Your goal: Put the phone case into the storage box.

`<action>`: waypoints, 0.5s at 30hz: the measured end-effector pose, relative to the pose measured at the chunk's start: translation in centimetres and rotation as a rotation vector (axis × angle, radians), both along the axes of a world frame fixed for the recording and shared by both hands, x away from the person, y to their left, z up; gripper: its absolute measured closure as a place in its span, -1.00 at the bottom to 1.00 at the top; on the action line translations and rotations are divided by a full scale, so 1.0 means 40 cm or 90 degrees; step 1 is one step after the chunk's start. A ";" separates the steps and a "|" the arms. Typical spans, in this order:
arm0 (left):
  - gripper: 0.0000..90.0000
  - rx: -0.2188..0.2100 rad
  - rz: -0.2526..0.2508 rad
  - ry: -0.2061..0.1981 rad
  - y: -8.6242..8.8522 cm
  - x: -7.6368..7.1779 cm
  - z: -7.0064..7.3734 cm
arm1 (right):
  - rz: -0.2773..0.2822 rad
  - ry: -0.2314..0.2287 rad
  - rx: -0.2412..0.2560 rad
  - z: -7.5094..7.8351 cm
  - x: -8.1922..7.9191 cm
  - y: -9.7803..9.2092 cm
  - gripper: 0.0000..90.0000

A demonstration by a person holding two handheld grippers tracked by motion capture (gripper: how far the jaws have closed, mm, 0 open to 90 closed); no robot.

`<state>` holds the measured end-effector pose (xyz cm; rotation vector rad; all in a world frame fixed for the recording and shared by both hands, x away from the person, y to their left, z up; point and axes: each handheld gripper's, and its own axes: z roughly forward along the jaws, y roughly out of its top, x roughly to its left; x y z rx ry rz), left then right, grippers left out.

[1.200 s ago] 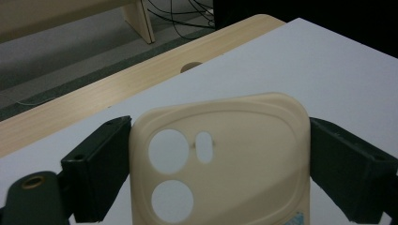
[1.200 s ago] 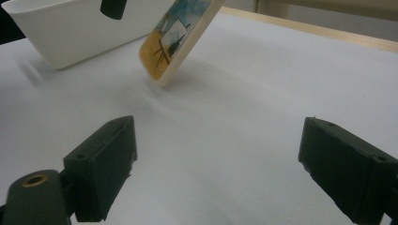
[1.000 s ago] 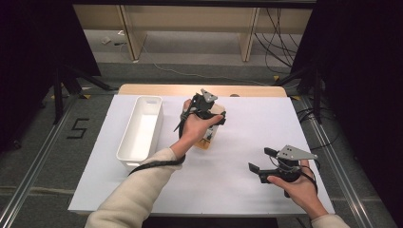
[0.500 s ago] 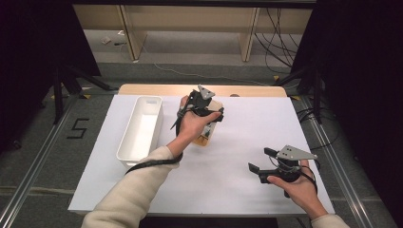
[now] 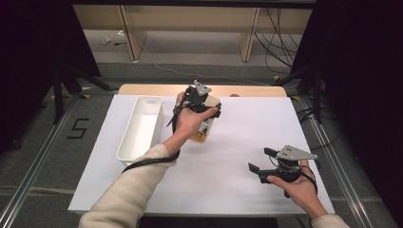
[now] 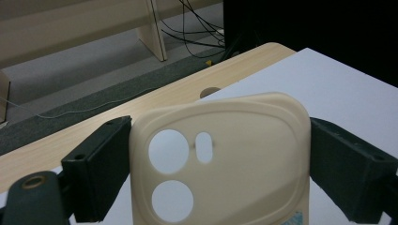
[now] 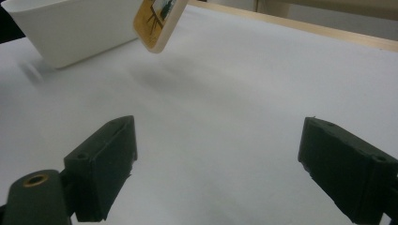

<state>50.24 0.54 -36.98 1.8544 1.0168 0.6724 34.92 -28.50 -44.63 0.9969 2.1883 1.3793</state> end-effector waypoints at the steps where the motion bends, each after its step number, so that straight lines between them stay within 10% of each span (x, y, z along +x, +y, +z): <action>1: -0.75 -0.001 0.001 -0.001 0.002 0.000 0.002 | 0.001 0.000 0.000 0.000 0.000 0.000 -0.72; 15: -0.75 -0.005 0.008 -0.016 0.024 0.001 0.033 | 0.000 -0.001 0.000 0.000 0.000 -0.001 -0.72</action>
